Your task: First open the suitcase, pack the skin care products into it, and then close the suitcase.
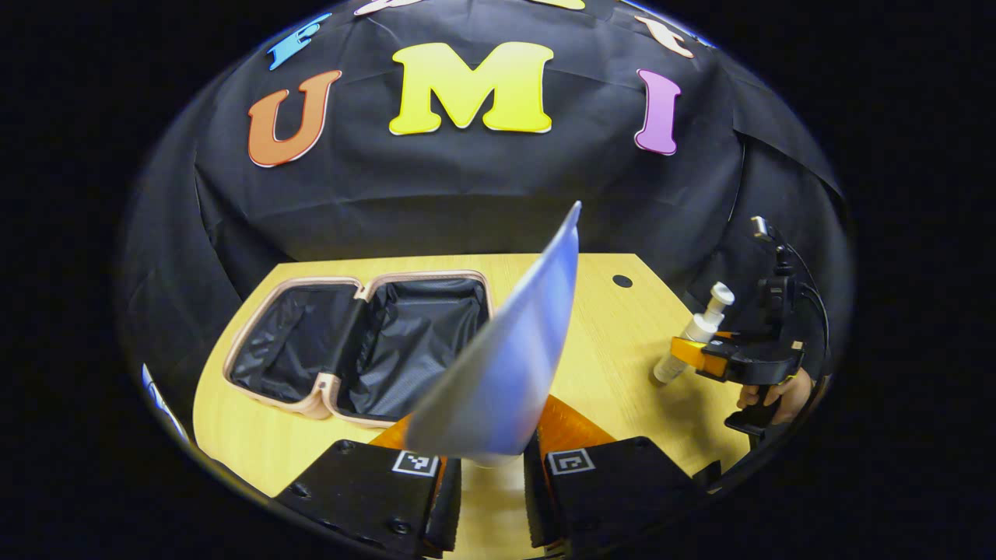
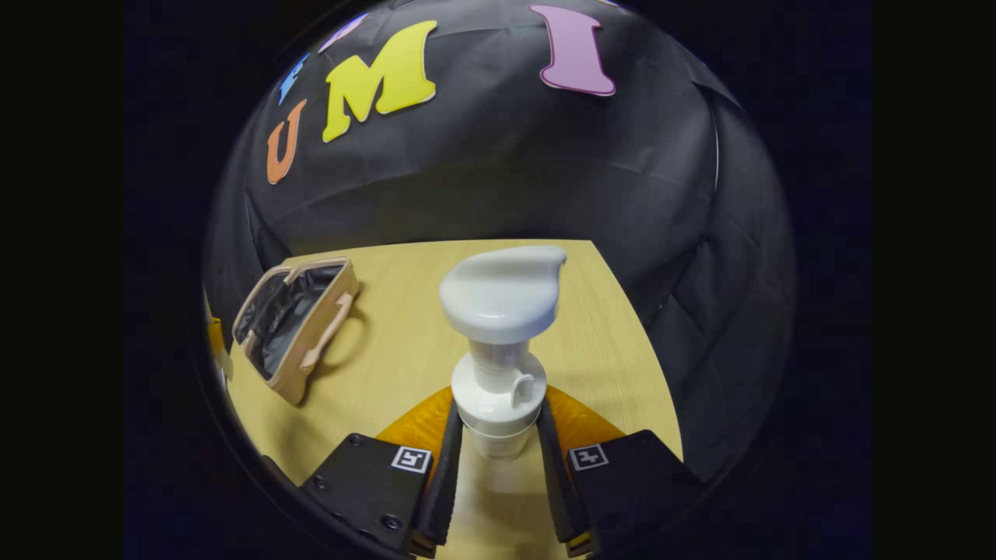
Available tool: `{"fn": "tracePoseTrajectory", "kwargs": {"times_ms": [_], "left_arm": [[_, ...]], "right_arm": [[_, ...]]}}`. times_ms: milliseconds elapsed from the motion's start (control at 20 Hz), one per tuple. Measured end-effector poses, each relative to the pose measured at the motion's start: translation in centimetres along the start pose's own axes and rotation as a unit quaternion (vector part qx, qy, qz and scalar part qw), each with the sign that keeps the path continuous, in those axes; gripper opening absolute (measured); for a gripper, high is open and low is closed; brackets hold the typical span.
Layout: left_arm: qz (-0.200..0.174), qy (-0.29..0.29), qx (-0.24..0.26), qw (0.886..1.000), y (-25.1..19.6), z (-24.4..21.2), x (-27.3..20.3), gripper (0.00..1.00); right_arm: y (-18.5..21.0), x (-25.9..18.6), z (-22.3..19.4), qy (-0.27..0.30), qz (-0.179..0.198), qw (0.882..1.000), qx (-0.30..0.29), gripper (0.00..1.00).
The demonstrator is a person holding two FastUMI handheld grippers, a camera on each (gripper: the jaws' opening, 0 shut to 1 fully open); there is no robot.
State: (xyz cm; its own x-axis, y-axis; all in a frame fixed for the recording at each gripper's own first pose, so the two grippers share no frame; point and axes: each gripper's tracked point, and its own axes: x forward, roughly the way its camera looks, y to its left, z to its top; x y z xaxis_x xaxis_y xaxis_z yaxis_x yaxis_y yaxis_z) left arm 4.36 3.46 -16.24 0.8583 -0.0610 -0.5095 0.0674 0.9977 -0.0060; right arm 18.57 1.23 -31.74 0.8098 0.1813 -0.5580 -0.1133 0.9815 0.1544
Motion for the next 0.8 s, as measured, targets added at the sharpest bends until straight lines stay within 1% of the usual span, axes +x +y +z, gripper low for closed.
{"fn": "tracePoseTrajectory", "kwargs": {"times_ms": [200,300,450,550,600,750,800], "left_arm": [[0.007,-0.031,0.000,0.999,4.6,2.9,0.0,0.32],[0.016,-0.029,-0.005,0.999,7.1,3.1,1.0,0.31],[0.023,0.015,-0.025,0.999,10.0,1.5,4.4,0.32],[0.018,0.062,-0.031,0.997,11.2,-0.6,7.2,0.32],[0.019,0.079,-0.040,0.996,11.7,-1.4,8.5,0.37],[0.026,0.139,-0.037,0.989,12.8,-4.1,11.5,0.37],[0.026,0.161,-0.035,0.986,13.0,-5.0,12.4,0.37]], "right_arm": [[2.7,-5.1,-0.8,-0.002,0.000,1.000,0.024,0.47],[3.7,-7.2,-1.0,-0.003,-0.003,0.999,0.034,0.47],[4.7,-9.6,-1.0,-0.008,-0.021,0.999,0.026,0.47],[6.0,-11.4,-0.5,-0.013,-0.018,0.999,0.044,0.47],[6.5,-12.2,-0.3,-0.015,-0.018,0.999,0.043,0.47],[7.5,-13.8,0.6,-0.031,-0.031,0.999,0.005,0.47],[8.0,-14.1,0.8,-0.033,-0.033,0.999,-0.008,0.45]]}}
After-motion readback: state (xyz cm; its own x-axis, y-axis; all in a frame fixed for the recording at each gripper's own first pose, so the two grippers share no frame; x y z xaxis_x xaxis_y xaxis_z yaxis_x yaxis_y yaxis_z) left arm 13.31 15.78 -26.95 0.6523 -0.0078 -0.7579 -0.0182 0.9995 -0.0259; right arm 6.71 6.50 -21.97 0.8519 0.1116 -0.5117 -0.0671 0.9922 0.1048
